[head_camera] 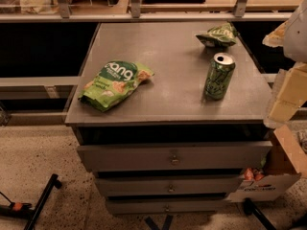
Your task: Move green can near green rice chip bag
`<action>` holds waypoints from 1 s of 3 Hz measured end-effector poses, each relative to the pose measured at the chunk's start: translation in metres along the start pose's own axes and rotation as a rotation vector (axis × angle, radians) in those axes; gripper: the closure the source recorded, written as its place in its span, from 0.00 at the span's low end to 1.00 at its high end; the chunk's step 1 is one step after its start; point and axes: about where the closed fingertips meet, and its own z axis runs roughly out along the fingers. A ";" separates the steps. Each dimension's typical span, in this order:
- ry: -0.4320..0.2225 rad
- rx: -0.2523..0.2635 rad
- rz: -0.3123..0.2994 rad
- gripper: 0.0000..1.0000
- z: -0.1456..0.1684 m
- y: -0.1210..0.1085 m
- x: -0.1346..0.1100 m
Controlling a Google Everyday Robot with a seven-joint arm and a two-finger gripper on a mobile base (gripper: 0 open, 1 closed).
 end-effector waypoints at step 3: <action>-0.089 -0.012 -0.032 0.00 0.029 -0.045 -0.035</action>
Offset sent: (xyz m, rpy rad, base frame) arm 0.0603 0.0227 -0.0070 0.0848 -0.0213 0.0516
